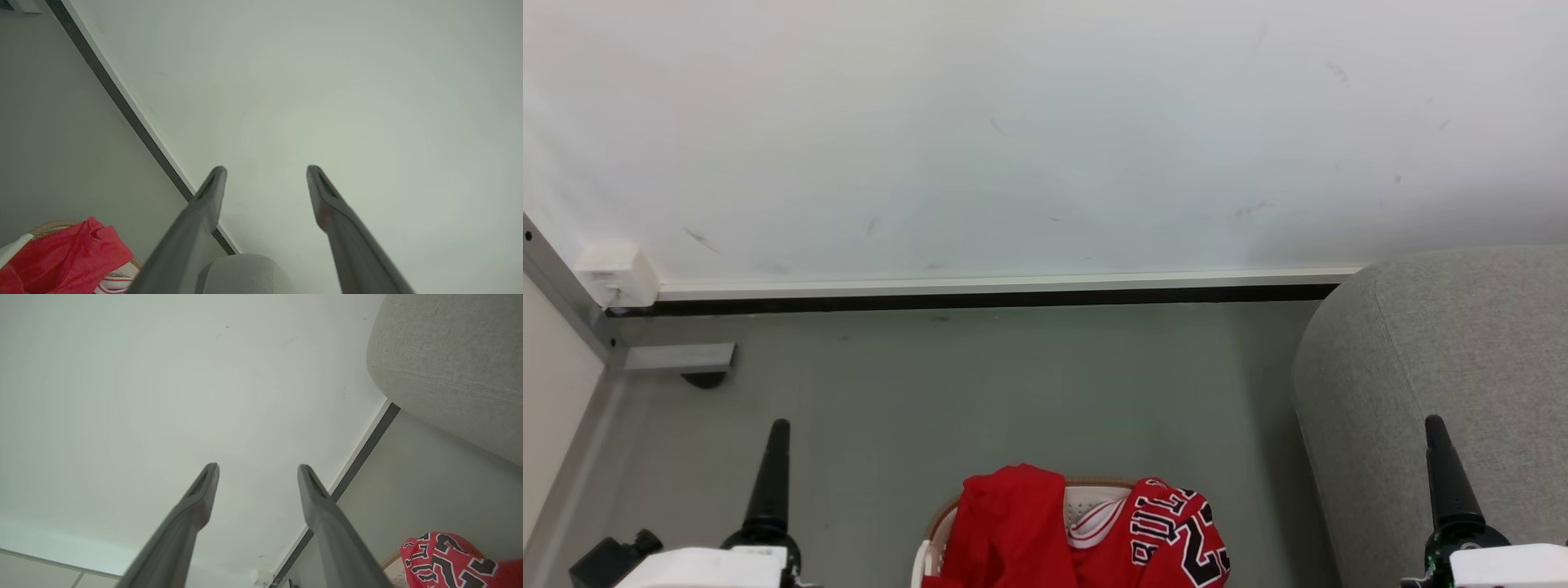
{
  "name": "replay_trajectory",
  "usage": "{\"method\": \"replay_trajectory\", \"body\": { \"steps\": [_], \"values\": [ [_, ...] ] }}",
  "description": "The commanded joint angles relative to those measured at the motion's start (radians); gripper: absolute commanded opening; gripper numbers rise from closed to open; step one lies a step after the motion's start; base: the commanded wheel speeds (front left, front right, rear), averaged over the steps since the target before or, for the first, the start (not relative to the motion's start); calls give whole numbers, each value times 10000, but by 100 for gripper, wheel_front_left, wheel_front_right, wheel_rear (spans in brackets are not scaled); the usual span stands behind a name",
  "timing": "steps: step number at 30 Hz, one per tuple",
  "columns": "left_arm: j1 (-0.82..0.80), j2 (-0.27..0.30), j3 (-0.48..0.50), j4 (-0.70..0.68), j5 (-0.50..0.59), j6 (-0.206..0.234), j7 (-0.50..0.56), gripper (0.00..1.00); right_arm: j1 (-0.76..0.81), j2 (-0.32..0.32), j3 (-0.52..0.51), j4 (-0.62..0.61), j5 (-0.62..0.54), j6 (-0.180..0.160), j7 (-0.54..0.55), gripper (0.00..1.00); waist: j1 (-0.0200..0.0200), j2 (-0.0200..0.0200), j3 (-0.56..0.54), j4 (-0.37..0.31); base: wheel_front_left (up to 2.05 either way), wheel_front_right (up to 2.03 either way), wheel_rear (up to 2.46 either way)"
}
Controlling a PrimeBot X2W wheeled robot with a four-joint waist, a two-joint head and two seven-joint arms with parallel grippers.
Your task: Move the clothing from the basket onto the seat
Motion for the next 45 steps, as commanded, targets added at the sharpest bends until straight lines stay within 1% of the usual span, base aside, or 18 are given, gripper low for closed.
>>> {"method": "replay_trajectory", "body": {
  "steps": [1, 11, 16, 18, 19, 20, 22, 30, 45],
  "values": [
    [-150, 71, -79, -312, 754, 59, -137, 100, -219, -165, 126, -251, -651, -5, -157, 100, 0, 0, 5, -7, 0, 0, 0],
    [-78, 83, -456, -686, 3201, 336, -513, 100, -268, -378, 698, -358, -3045, -6, -534, 100, 0, 0, 27, -21, 0, 0, 0],
    [-31, 101, -630, -768, 4363, 469, -682, 100, -299, -379, 833, -326, -4149, -7, -706, 100, 0, 0, 20, -35, 0, 0, 0],
    [-26, 103, -655, -786, 4516, 495, -707, 100, -313, -393, 867, -324, -4374, -7, -733, 100, 0, 0, 19, -40, 0, 0, 0],
    [-2, 107, -715, -795, 4846, 530, -786, 100, -311, -408, 928, -304, -4819, -8, -805, 100, 0, 0, 10, -50, 0, 0, 0],
    [-2, 107, -715, -795, 4846, 530, -786, 100, -311, -408, 928, -304, -4819, -8, -805, 100, 0, 0, 10, -50, 0, 0, 0],
    [15, 140, -771, -791, 5172, 585, -845, 100, -293, -433, 960, -249, -5250, -8, -866, 100, 0, 0, 3, -60, 0, 0, 0],
    [70, 201, -963, -781, 6247, 782, -1095, 100, -251, -289, 844, 21, -6512, -9, -1110, 100, 0, 0, -35, -94, 0, 0, 0],
    [90, 285, -1279, -621, 7903, 917, -1516, 100, -281, -182, 990, 276, -8217, -12, -1526, 100, 0, 0, -100, -132, 0, 0, 0]
  ]
}}
